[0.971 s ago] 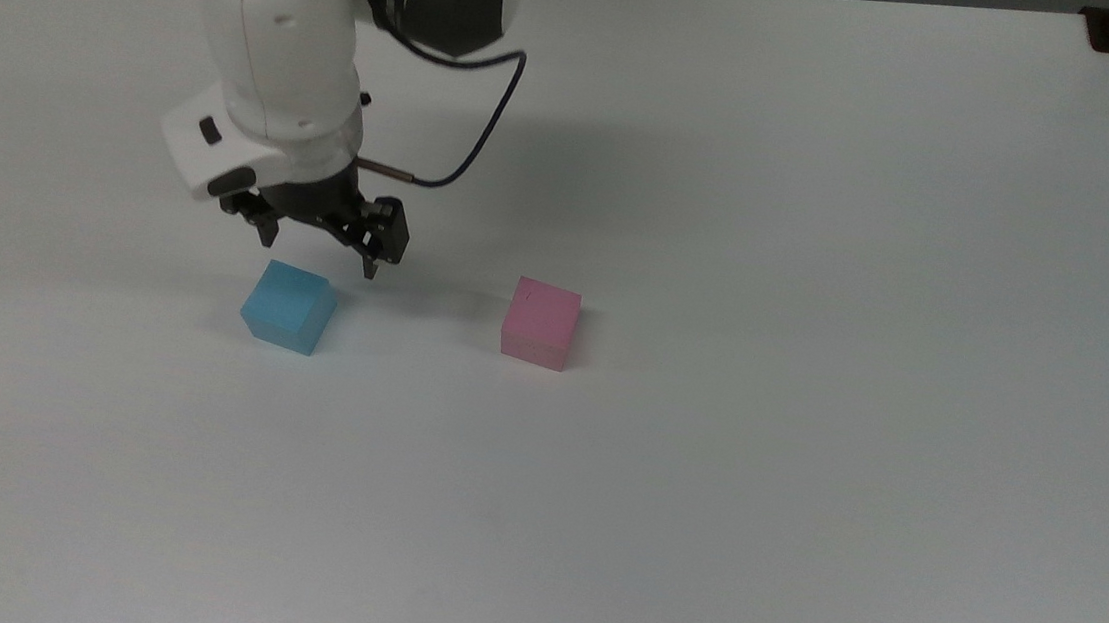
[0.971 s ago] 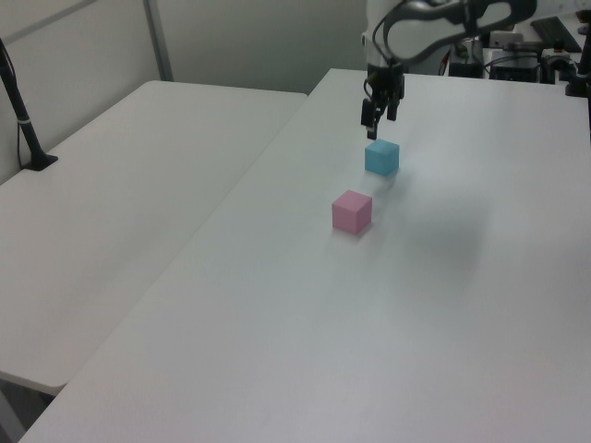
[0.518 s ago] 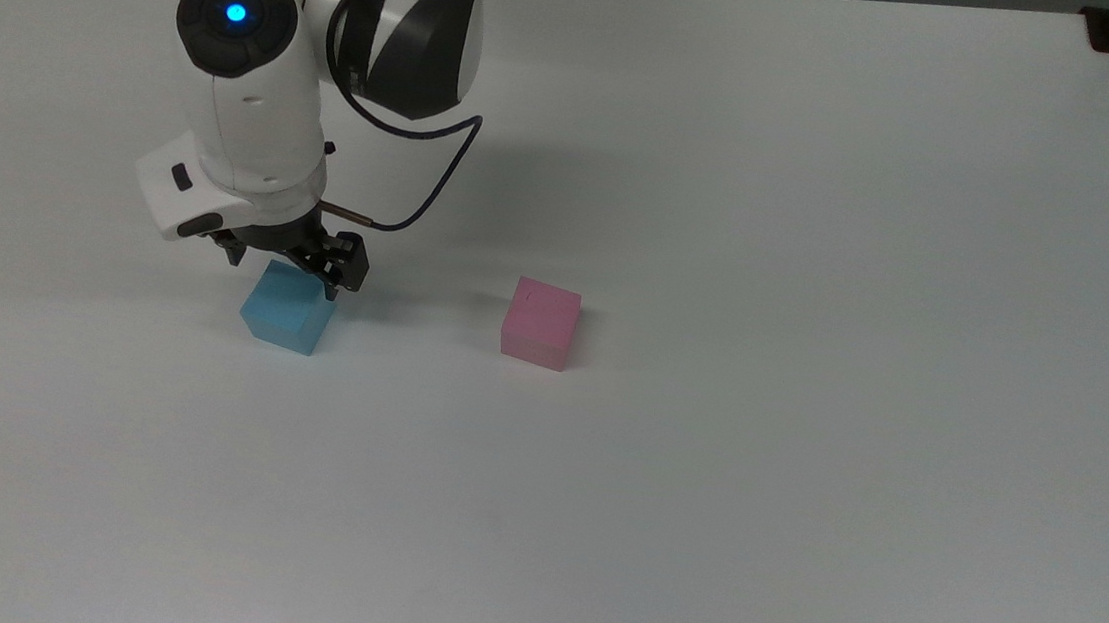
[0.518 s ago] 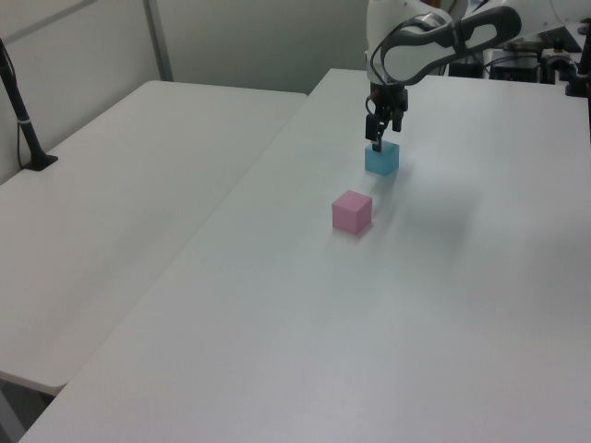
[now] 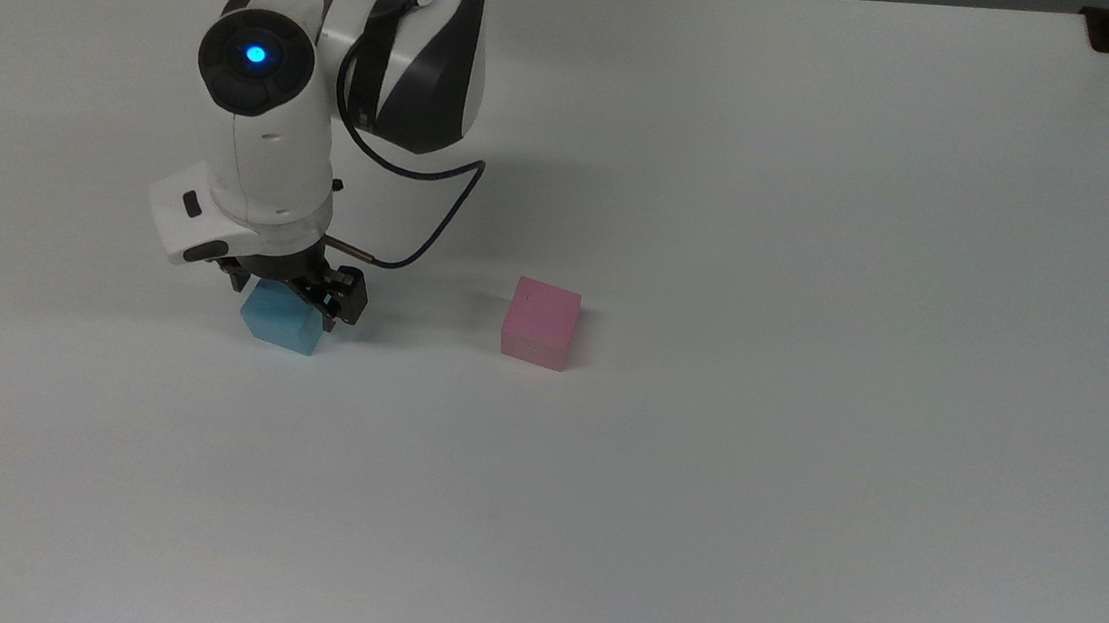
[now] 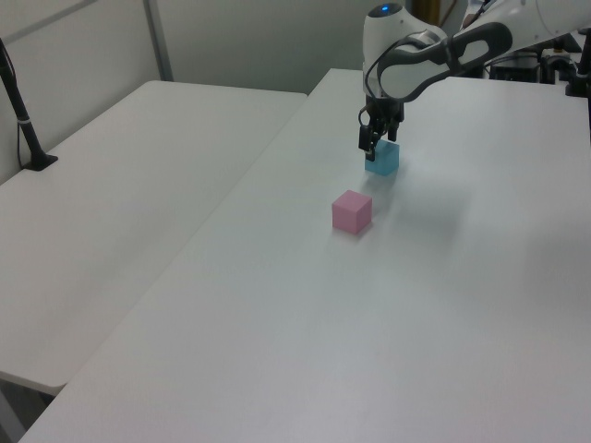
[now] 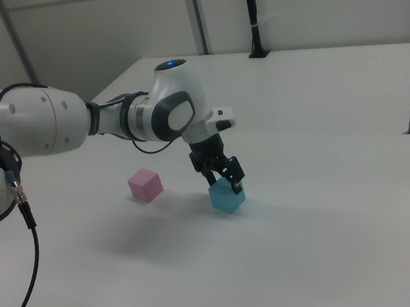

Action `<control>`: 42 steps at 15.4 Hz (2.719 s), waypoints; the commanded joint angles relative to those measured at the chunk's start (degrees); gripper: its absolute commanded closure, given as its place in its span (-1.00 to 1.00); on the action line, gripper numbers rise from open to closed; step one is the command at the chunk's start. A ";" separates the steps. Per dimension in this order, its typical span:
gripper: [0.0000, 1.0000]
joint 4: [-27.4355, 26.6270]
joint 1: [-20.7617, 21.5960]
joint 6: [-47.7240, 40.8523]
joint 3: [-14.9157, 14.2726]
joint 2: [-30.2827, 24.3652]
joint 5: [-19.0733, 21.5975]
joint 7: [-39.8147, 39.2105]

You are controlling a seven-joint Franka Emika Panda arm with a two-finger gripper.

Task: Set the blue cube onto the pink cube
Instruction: 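Close the gripper around the blue cube, then lift the blue cube and carry it over the pink cube, then lower the blue cube onto the pink cube's top face, then open the gripper and raise it off the stacked cubes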

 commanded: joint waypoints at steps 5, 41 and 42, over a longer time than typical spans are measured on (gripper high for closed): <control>0.43 0.07 1.05 -0.68 0.04 -2.00 0.02 -0.10; -1.00 -0.19 13.00 -17.10 6.02 -18.25 -6.66 6.32; -1.00 -0.36 12.83 -19.65 5.93 -20.10 -6.57 5.97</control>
